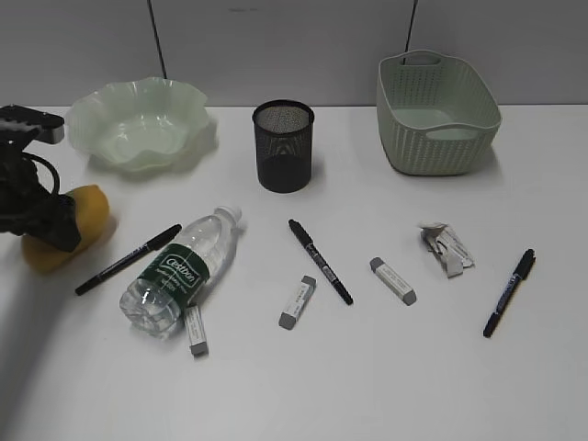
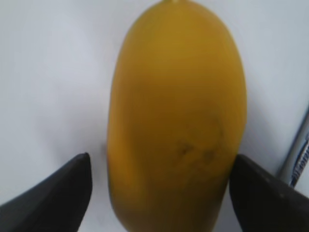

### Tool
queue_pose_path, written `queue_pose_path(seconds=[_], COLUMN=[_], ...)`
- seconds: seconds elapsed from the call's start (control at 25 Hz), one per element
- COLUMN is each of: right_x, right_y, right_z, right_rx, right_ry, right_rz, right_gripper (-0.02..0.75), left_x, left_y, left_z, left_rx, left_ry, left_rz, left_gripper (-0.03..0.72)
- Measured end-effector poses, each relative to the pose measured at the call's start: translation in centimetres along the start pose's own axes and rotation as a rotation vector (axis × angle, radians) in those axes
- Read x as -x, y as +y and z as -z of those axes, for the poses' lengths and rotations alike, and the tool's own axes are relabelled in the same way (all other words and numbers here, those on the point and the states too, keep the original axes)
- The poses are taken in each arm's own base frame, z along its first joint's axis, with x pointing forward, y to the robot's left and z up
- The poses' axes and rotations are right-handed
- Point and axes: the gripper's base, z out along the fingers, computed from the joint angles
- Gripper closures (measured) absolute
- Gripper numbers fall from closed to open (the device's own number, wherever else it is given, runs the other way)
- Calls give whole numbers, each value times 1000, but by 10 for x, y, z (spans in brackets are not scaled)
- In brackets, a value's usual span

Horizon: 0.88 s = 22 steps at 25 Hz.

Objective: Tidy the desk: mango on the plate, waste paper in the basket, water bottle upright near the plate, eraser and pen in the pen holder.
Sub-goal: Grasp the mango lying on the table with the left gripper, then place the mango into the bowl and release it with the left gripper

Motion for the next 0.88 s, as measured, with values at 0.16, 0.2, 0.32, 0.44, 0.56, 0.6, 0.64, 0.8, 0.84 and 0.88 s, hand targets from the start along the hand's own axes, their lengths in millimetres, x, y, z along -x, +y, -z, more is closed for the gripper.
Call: queue_pose_path(seconds=[0.16,0.2,0.32,0.44,0.56,0.6,0.64,0.8,0.84,0.88], right_x=[0,0,0,0,0,0,0,0,0,0], right_y=[0,0,0,0,0,0,0,0,0,0], right_z=[0,0,0,0,0,0,0,0,0,0], right_rx=[0,0,0,0,0,0,0,0,0,0], right_ry=[0,0,0,0,0,0,0,0,0,0], right_rz=[0,0,0,0,0,0,0,0,0,0], right_gripper=[281,281,281,281,281,281,281,281,281,281], left_x=[5,5,4,4,5,5,5,4,5,5], left_y=[-6,-6,-8,-8,-8,-9,-9,-11,-11,-12], left_z=[-12,-16,-23,-23,-21,-20,-17,2,10,17], left_rx=[8,7,0,1,-1,-3,-4,-8,-6,-5], left_ry=[-14,-8,9,5,3,4,2,-4,-11,-21], left_rz=[-34,-38,-41,-41,-38,-35,-35,-27,-18,-8], left_gripper=[10,10,34,85,119,125,126,126,126,126])
